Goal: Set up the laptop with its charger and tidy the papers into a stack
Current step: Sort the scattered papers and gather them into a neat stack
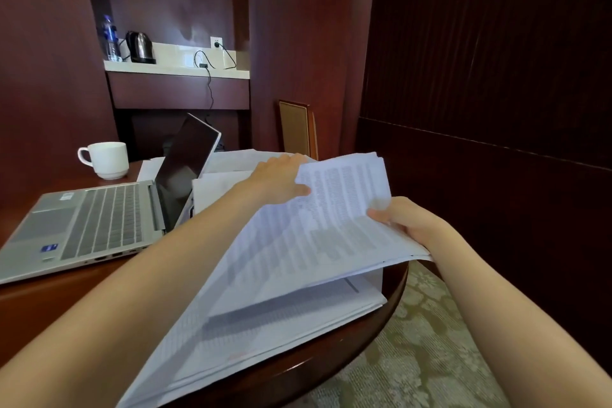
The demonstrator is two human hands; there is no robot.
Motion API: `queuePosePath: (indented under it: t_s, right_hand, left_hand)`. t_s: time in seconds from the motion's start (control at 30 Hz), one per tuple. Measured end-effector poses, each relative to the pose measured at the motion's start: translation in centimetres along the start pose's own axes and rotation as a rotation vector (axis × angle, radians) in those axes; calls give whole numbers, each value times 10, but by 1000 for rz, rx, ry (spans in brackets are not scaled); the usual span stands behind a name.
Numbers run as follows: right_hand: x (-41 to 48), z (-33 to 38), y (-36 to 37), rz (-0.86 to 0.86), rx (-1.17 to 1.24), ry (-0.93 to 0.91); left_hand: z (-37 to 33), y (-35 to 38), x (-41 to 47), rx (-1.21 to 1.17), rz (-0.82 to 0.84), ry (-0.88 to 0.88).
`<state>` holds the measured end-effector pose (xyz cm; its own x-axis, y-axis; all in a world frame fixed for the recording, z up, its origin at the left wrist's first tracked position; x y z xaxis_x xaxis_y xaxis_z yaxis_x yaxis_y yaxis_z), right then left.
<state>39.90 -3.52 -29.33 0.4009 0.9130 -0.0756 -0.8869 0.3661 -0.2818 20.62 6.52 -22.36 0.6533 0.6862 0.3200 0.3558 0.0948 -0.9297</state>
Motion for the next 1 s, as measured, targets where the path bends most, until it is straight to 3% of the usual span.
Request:
queuePosePath:
  t_s: [0.17,0.37,0.47,0.6,0.83,0.9,1.0]
  right_hand:
    - [1,6,23,151,-37,-43]
    - [-6,0,55,404,-86,40]
    - [-7,-3,66,452,-277,101]
    - [-2,-7,64,379,-548,168]
    - [-5,-10,51,385,-578,246]
    - [4,-12,41,246,-505,275]
    - [27,-23,13,-105,-511,308]
  left_hand:
    - [16,7,6,-155,89,-90]
    - [42,27,-8,-54,295,-128]
    - [53,40,-19,-24,354,-159]
    - [61,55,-26,66,416,-189]
    - [53,62,-29,121,586,-227]
    - [45,65,-27,125,601,-192]
    - [35,71,-22,102,546,-154]
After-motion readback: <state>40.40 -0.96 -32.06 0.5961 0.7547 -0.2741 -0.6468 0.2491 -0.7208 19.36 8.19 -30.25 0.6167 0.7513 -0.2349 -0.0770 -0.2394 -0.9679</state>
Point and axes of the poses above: each hand's wrist, its own x-axis towards the middle knuckle, its own y-axis out of the palm, z = x × y, the point moved 6 cm from there along x, towards the middle knuckle
